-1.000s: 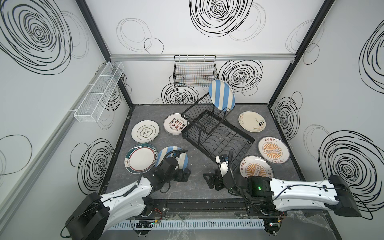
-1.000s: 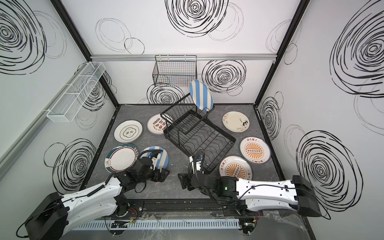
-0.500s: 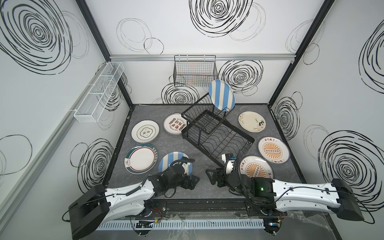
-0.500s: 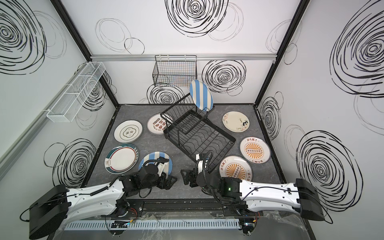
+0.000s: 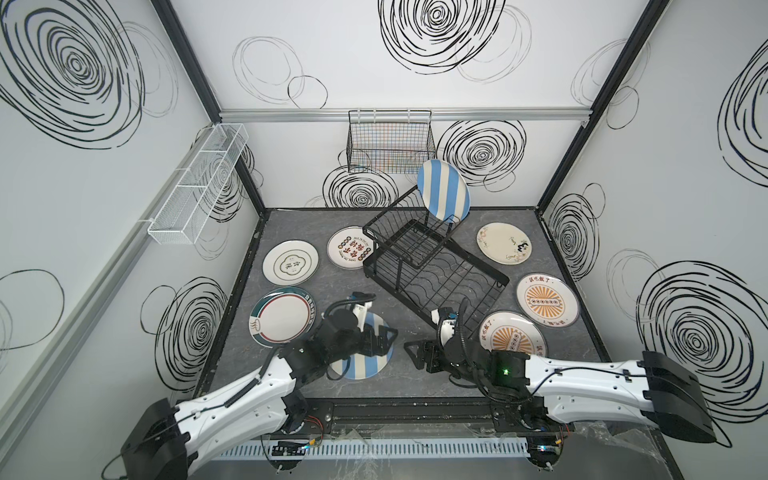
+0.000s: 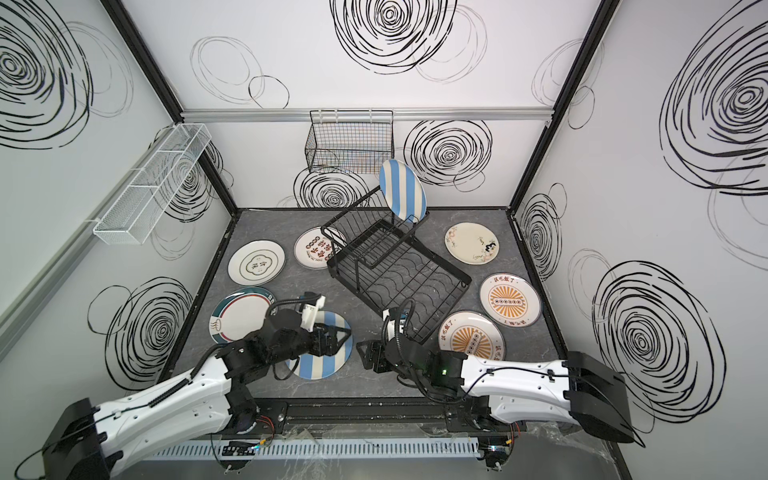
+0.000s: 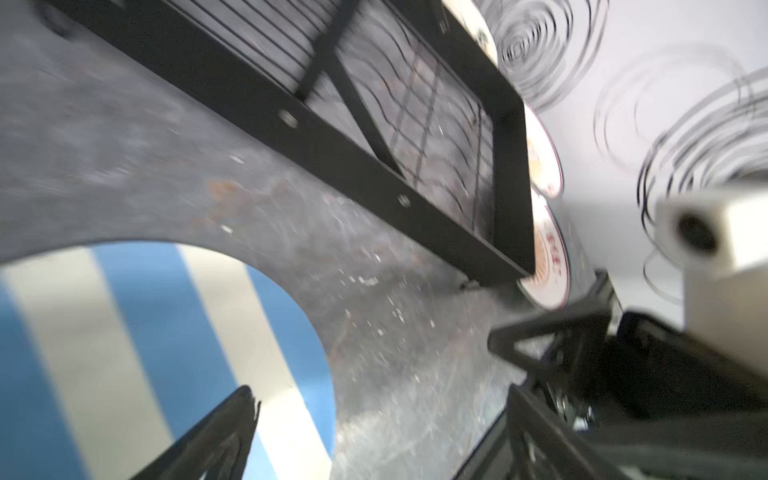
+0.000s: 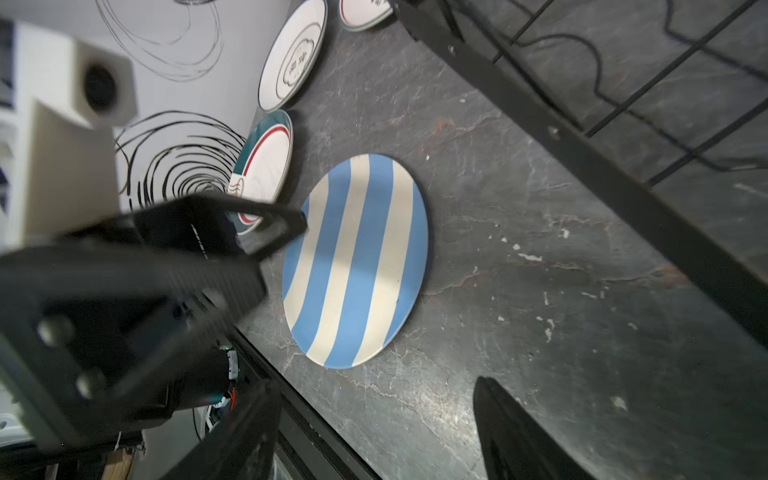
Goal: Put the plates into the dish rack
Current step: 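Move the right gripper to the second striped plate beside the left gripper, then grip the second striped plate's edge with the right gripper while the left gripper holds it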
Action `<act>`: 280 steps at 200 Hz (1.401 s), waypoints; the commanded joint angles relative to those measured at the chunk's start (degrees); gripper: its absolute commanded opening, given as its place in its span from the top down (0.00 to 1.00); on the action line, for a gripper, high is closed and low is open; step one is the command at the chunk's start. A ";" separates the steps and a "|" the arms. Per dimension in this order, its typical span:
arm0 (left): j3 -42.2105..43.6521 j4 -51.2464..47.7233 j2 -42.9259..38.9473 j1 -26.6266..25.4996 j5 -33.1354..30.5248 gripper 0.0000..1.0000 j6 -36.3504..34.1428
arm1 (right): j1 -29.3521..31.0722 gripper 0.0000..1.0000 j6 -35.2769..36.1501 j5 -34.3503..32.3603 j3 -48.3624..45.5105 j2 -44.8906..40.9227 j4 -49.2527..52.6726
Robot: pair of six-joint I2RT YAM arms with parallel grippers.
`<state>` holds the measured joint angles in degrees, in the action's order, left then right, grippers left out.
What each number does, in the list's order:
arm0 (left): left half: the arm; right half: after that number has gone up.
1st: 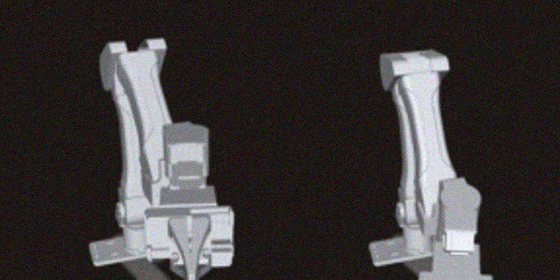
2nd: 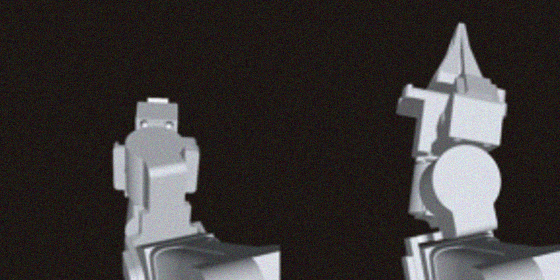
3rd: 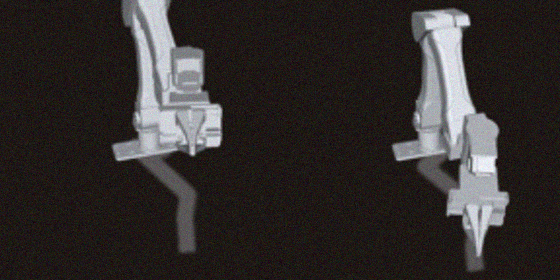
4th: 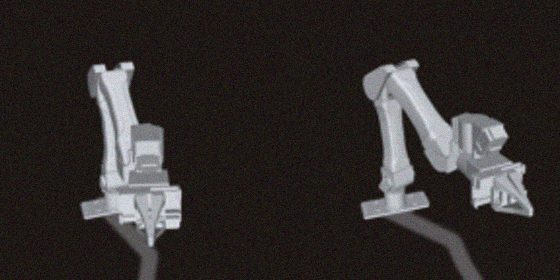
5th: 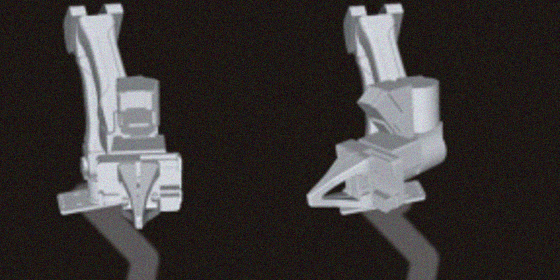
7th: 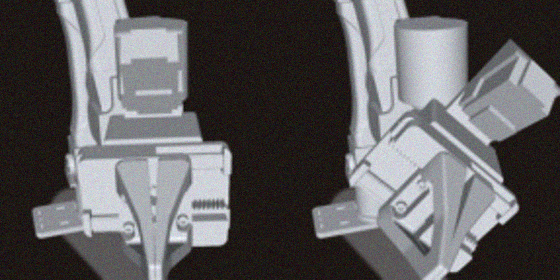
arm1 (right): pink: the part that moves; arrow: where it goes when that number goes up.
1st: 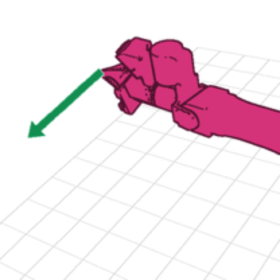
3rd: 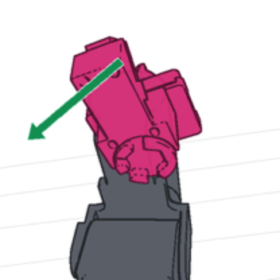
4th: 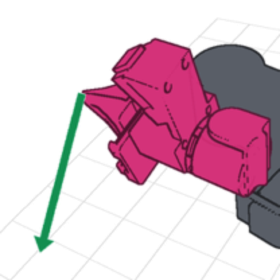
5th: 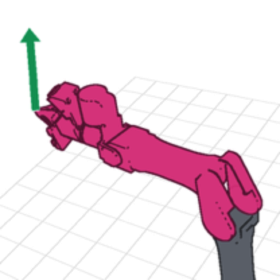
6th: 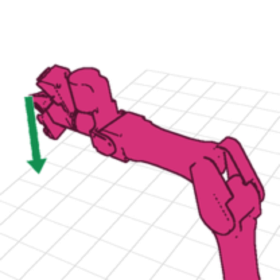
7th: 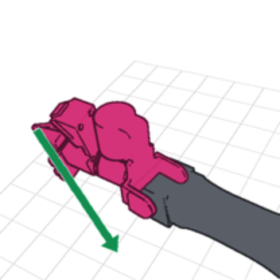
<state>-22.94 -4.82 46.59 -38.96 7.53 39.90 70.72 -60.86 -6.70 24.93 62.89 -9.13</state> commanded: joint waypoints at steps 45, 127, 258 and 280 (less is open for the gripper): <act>-2.02 -5.55 2.67 19.79 -1.01 0.04 -3.84 | -4.33 0.26 4.75 14.55 6.36 18.32 -8.62; 3.34 -1.84 5.83 20.86 -6.13 0.04 -2.37 | -8.56 0.29 6.89 19.02 8.17 27.27 -15.29; 9.11 4.25 6.88 19.47 -0.18 0.04 -0.04 | -10.31 0.36 5.26 22.70 6.09 32.40 -24.26; 9.62 4.92 7.10 18.98 0.28 0.04 0.27 | -11.18 0.41 3.88 23.77 4.64 32.22 -27.65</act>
<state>-14.44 -2.11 53.08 -19.09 5.78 38.92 60.53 -54.92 15.92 31.20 94.74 -31.42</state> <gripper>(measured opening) 0.959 0.615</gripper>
